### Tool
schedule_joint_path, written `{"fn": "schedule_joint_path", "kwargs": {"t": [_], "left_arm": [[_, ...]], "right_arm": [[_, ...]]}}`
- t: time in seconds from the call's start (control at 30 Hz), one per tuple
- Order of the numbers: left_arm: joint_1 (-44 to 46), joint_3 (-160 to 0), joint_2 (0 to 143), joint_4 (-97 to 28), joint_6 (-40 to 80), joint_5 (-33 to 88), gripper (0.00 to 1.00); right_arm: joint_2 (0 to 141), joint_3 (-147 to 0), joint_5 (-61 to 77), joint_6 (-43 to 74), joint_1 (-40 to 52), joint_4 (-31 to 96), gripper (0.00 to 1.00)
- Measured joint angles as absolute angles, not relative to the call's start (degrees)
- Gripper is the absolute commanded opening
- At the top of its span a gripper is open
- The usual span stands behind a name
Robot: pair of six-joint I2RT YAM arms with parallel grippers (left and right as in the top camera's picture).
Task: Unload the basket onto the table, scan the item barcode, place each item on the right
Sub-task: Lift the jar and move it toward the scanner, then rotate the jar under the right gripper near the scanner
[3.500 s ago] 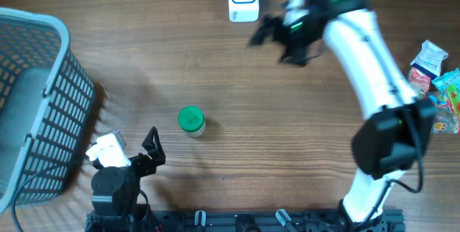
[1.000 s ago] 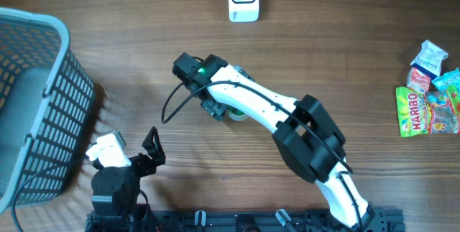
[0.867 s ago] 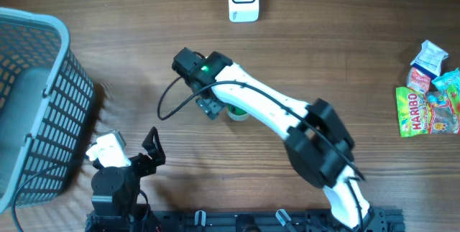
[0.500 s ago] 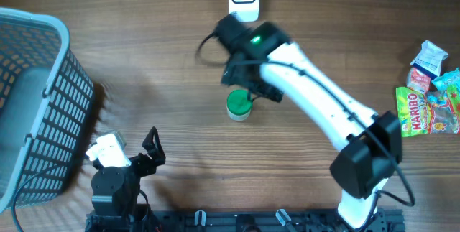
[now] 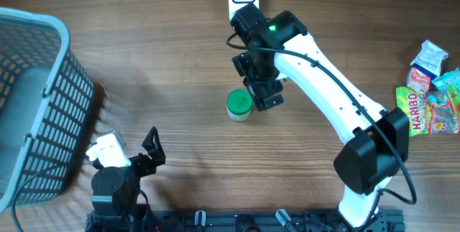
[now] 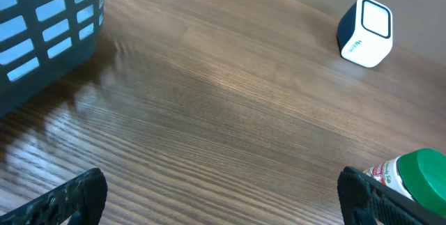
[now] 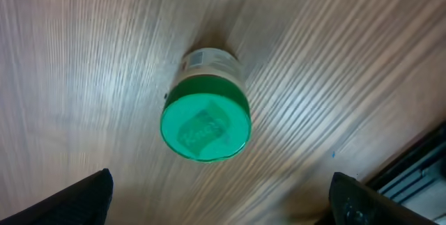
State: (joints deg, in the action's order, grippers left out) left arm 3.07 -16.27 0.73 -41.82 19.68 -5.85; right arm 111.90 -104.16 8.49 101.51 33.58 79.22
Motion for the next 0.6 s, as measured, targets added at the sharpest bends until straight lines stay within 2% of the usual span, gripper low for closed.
{"fn": "schedule_joint_path", "kwargs": {"t": [0.3,0.6], "left_arm": [[3.07,-16.27,0.73,-41.82,19.68,-5.85,1.00],[3.07,-16.27,0.75,-41.82,19.68,-5.87,1.00]], "right_arm": [[113.78,-98.45,8.91,106.56,33.61,70.32,1.00],[115.85,-97.62,9.45,106.17,34.44,69.52,1.00]]}}
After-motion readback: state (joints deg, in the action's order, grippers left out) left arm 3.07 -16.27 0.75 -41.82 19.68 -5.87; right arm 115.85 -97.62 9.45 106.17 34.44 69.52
